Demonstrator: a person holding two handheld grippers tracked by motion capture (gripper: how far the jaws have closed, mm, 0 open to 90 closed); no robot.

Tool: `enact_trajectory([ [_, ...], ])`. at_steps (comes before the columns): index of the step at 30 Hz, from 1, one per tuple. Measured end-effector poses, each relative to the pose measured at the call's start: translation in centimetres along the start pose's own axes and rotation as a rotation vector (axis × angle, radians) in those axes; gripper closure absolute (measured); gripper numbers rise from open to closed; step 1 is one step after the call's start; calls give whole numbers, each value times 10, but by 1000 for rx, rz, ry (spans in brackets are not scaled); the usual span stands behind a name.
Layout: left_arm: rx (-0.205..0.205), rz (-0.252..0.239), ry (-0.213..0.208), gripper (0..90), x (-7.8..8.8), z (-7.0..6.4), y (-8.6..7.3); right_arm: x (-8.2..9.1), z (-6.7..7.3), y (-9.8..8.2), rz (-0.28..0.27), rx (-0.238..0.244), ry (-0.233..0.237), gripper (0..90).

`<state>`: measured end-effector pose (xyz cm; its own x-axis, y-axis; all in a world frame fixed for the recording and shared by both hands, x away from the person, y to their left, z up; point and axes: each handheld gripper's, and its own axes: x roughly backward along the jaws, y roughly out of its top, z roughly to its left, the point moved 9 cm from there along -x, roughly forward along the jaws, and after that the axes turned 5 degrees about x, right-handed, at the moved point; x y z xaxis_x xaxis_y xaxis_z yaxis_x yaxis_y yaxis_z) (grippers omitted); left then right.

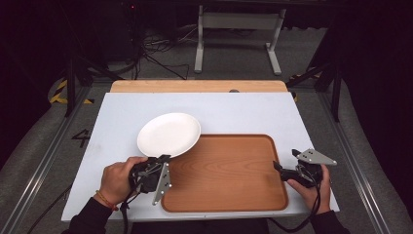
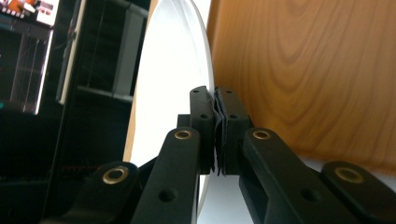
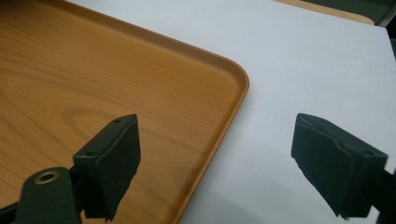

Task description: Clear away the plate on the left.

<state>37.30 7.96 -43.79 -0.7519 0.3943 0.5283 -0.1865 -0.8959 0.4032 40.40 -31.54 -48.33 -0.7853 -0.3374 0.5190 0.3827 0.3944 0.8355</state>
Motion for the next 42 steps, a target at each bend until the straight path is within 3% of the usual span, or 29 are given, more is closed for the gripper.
enact_trajectory([
  [14,-73,-51,-75,868,-15,-25,36,1,-1,0,-4,-3,-4,164],
  [30,-121,-85,-134,869,-22,-51,56,1,-1,-1,1,1,-2,166],
  [42,-163,-135,-184,872,-26,-78,76,0,-1,-1,3,2,-3,167],
])
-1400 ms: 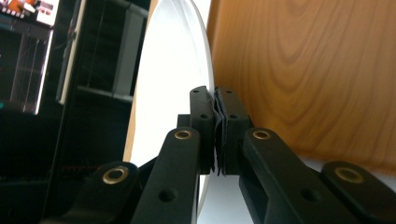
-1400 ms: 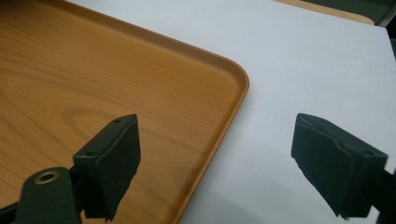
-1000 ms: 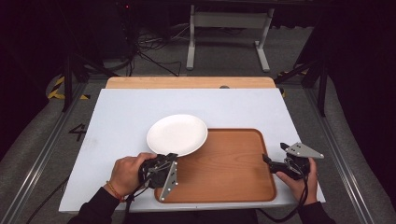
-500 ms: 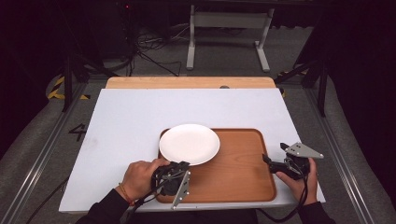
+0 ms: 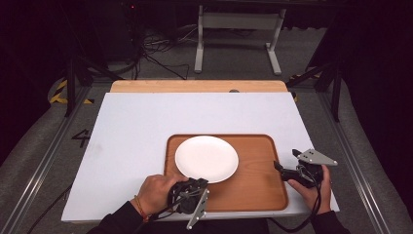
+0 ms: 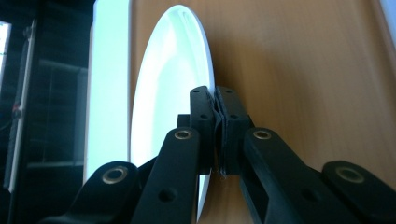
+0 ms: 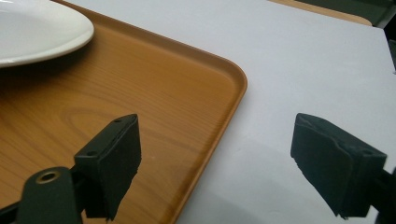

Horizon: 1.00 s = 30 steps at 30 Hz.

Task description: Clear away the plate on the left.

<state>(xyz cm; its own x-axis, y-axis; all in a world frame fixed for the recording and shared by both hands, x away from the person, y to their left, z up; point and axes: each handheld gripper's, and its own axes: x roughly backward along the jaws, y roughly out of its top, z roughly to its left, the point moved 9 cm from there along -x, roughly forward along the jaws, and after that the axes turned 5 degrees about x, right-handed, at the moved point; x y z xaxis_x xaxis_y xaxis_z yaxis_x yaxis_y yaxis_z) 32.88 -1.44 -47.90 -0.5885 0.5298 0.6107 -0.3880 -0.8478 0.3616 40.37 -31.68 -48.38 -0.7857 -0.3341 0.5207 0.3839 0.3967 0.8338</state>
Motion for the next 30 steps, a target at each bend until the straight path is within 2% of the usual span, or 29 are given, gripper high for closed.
enact_trajectory([
  [2,35,-15,-32,871,-3,-3,0,0,0,0,-1,-1,-1,167],
  [4,40,-18,-37,870,-4,-3,0,0,0,0,0,-2,0,166],
  [5,63,-25,-50,870,-6,-5,-1,0,0,0,1,-2,0,167],
  [6,66,-22,-75,862,-8,-7,-2,0,0,-1,1,-2,0,166],
  [7,70,-30,-81,860,-9,-8,-2,0,-1,-1,1,-3,-1,167],
  [9,90,-44,-133,849,-11,-12,-2,0,-1,-1,1,-5,-1,166],
  [11,87,-45,-140,845,-12,-14,-2,0,-1,-1,0,-5,-3,167],
  [13,105,-49,-155,841,-12,-15,-2,0,-1,-1,0,-6,-3,166],
  [15,137,-77,-188,841,-12,-17,0,0,-1,-1,2,-6,-1,166],
  [16,123,-86,-212,840,-11,-18,1,0,-1,-1,2,-5,-1,167],
  [18,142,-89,-206,859,-10,-18,2,0,-1,-1,1,-6,-1,167],
  [19,140,-88,-218,857,-9,-17,1,0,-1,-1,1,-6,-1,166],
  [21,170,-103,-228,847,-8,-17,1,-1,-1,-1,2,-4,0,166],
  [23,161,-104,-228,853,-7,-15,1,0,0,-1,2,-4,-1,167],
  [25,193,-124,-233,848,-5,-13,2,0,-1,-1,2,-5,-1,166],
  [26,192,-124,-238,848,-5,-13,2,-1,0,-1,2,-4,-1,167],
  [27,190,-122,-223,844,-5,-11,1,-1,0,-1,2,-4,-1,166],
  [29,208,-129,-228,845,-4,-9,0,-1,0,-1,2,-4,-1,167],
  [30,205,-129,-215,844,-3,-8,0,0,0,0,0,-4,-1,167],
])
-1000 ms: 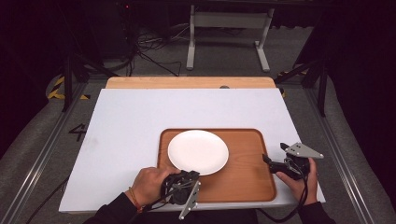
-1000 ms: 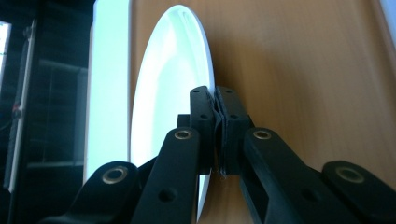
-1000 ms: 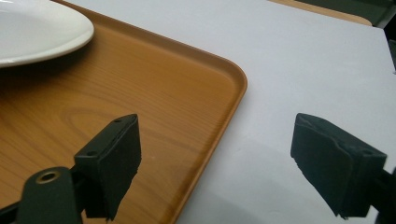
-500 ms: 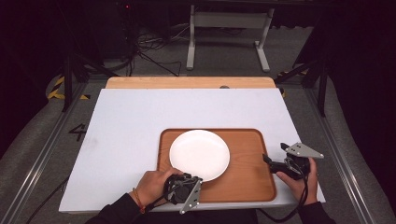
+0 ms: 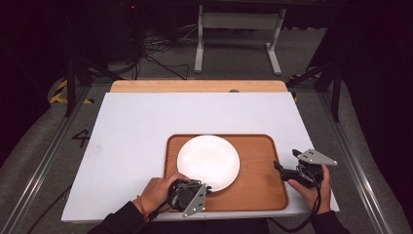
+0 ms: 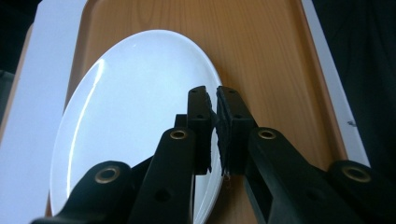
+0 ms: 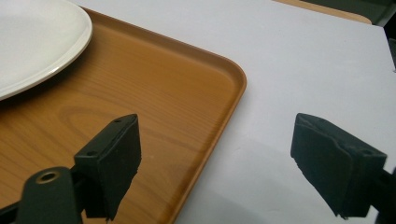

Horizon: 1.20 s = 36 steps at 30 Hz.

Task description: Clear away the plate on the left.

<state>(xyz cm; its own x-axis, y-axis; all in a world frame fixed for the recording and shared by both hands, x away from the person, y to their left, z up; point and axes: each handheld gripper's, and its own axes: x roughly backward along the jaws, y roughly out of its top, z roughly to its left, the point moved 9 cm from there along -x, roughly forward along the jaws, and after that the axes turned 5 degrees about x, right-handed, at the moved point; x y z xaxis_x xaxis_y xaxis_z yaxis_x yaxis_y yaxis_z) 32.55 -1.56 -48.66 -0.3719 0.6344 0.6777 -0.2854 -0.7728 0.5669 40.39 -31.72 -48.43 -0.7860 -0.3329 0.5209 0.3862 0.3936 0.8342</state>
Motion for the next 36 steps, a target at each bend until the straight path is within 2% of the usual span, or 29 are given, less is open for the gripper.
enact_trajectory([
  [8,28,-16,29,814,5,9,-2,0,0,0,-1,0,0,167],
  [14,86,-55,72,766,14,24,-4,0,0,0,-1,1,1,167],
  [17,90,-61,82,760,18,28,-6,0,0,0,-2,0,0,167],
  [18,109,-76,83,760,19,29,-5,0,0,0,-2,-1,0,166],
  [20,112,-75,93,747,22,32,-7,0,0,0,-1,1,1,167],
  [24,121,-77,106,677,25,38,-9,0,0,0,0,4,1,167],
  [26,146,-78,104,661,27,39,-11,0,0,0,0,3,1,167],
  [32,178,-78,126,494,30,48,-16,0,0,0,2,8,-2,167],
  [36,230,-74,158,425,34,57,-22,0,1,1,0,16,-3,166],
])
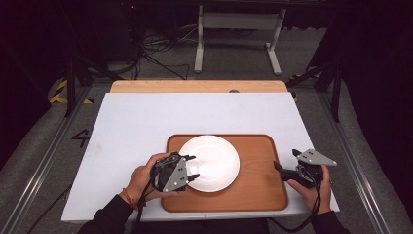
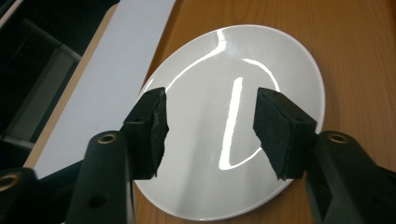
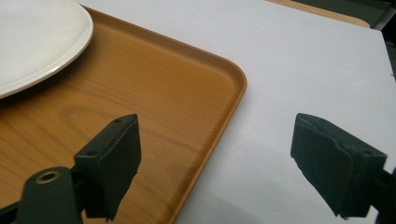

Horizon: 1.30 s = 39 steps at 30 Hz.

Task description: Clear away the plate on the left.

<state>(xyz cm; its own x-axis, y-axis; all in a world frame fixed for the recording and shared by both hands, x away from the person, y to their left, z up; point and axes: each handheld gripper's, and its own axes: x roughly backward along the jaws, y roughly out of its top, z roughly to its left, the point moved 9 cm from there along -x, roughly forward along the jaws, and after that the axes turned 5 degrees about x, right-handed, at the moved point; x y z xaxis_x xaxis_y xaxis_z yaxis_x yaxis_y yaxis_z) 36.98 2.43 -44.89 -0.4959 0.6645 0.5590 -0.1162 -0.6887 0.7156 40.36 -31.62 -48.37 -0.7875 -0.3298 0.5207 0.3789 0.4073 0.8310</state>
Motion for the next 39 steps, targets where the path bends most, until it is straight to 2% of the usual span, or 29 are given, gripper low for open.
enact_trajectory([
  [2,2,3,7,399,1,2,-1,0,0,0,0,0,0,166],
  [3,20,-4,12,369,2,6,-2,0,0,0,-1,1,-1,167],
  [6,33,5,24,320,3,10,-5,1,0,0,-1,0,-2,167],
  [9,75,9,29,263,5,17,-11,1,0,0,-1,2,0,167],
  [12,91,19,41,222,7,21,-14,1,0,0,-1,0,-1,167],
  [16,127,10,56,203,11,29,-20,1,1,0,-1,3,0,167],
  [20,160,33,68,183,16,35,-28,0,1,0,3,2,-1,166],
  [23,173,32,73,164,18,40,-33,0,1,0,3,4,0,166],
  [26,204,45,95,145,21,45,-40,0,1,0,3,4,0,166],
  [30,219,45,102,130,24,50,-46,0,1,0,2,3,1,166],
  [31,241,42,111,122,28,53,-52,1,1,0,2,3,0,166],
  [36,275,52,127,116,35,58,-64,0,2,-1,6,4,2,166],
  [39,299,66,145,115,43,62,-77,0,2,-1,7,5,3,166],
])
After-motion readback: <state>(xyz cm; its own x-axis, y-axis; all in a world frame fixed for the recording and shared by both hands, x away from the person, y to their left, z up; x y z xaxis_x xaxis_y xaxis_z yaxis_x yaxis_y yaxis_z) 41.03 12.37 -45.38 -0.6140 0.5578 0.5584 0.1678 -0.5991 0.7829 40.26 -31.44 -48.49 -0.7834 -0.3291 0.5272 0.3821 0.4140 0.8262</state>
